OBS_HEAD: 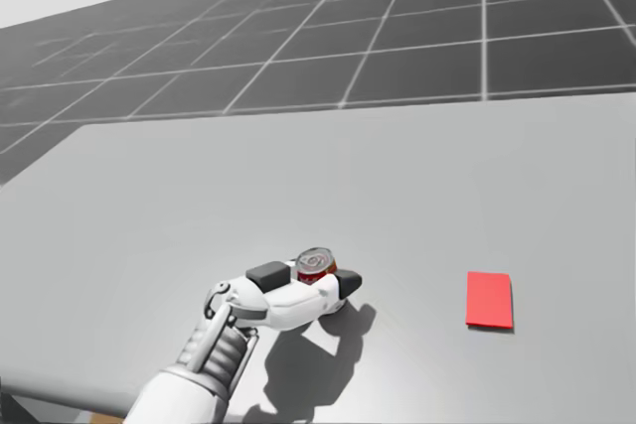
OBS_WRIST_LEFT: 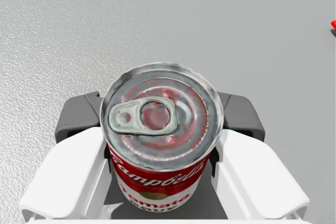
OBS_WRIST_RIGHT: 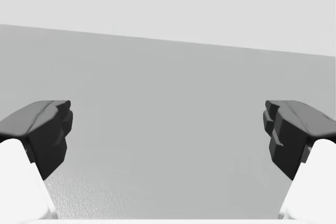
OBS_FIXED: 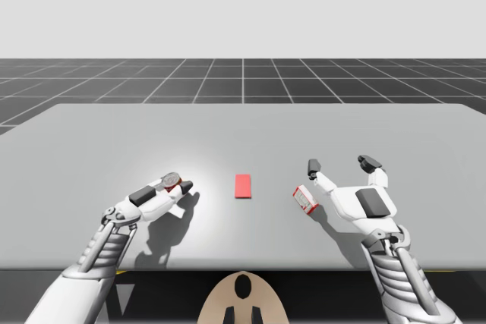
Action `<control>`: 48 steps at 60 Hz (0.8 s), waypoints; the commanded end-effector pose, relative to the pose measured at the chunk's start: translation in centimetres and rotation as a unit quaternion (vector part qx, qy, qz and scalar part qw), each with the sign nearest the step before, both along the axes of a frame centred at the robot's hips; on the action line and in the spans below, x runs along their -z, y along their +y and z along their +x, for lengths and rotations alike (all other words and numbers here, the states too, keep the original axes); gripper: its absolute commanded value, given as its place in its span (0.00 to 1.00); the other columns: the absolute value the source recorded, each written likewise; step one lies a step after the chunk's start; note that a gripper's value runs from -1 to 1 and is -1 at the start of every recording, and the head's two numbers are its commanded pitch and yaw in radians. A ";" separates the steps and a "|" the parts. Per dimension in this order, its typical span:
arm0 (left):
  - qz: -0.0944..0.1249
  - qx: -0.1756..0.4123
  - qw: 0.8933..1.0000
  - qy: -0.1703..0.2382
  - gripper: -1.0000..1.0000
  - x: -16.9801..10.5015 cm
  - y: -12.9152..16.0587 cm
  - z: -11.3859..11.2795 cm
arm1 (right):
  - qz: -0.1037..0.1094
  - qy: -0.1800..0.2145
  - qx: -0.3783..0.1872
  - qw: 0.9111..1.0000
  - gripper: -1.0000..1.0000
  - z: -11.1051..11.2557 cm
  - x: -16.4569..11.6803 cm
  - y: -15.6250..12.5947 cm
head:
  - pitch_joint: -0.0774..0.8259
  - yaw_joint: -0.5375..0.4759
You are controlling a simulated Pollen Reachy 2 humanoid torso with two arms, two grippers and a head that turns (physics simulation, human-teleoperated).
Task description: Look at the card. If it is red, pick the object on the left. If it is green, pick the object on the right.
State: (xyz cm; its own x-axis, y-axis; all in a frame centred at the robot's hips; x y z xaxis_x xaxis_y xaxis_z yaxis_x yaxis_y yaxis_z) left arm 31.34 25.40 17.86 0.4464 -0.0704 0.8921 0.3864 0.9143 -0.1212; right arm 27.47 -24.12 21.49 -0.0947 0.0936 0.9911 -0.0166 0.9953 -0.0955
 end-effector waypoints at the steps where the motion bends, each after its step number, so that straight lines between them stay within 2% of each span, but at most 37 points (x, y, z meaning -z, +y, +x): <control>1: 0.004 -0.003 1.000 0.016 1.00 0.8 0.4 -0.3 | 0.004 0.002 0.000 1.000 0.00 0.0 0.1 0.2 | 0.51 0.87; 7: 0.004 -0.002 1.000 0.015 1.00 0.8 0.4 -0.3 | 0.006 0.003 -0.001 1.000 0.00 0.0 0.1 0.2 | 0.44 0.87; 15: -0.006 0.004 1.000 0.015 1.00 0.0 0.0 -0.6 | 0.010 0.007 -0.008 1.000 0.00 0.0 0.0 0.0 | 0.44 0.87; 17: -0.012 0.007 1.000 0.009 1.00 -0.9 -0.1 -0.8 | 0.011 0.007 -0.007 1.000 0.00 0.0 0.0 0.0 | 0.44 0.87; 21: -0.018 0.008 1.000 -0.012 1.00 -2.8 -0.3 -0.9 | 0.019 0.015 -0.010 1.000 0.00 0.0 0.0 -0.1 | 0.44 0.87; 23: -0.023 0.009 0.999 -0.027 1.00 -4.1 -0.4 -1.0 | 0.013 0.013 -0.008 1.000 0.00 0.0 0.1 0.0 | 0.44 0.87; 26: -0.019 0.005 0.998 -0.051 1.00 -5.6 -0.6 -0.9 | 0.019 0.017 -0.009 1.000 0.00 0.0 0.1 -0.1 | 0.44 0.87; 31: -0.032 0.002 0.996 -0.079 1.00 -7.8 -0.7 -0.8 | 0.022 0.020 -0.008 1.000 0.00 0.0 0.0 -0.1 | 0.44 0.87; 38: -0.041 -0.003 0.991 -0.131 1.00 -11.7 -0.9 -0.9 | 0.016 0.022 -0.003 1.000 0.00 0.0 0.0 -0.2 | 0.43 0.87; 48: -0.041 0.010 0.979 -0.200 1.00 -16.8 -1.9 -2.1 | 0.014 0.019 -0.002 1.000 0.00 0.1 0.0 -0.3 | 0.42 0.87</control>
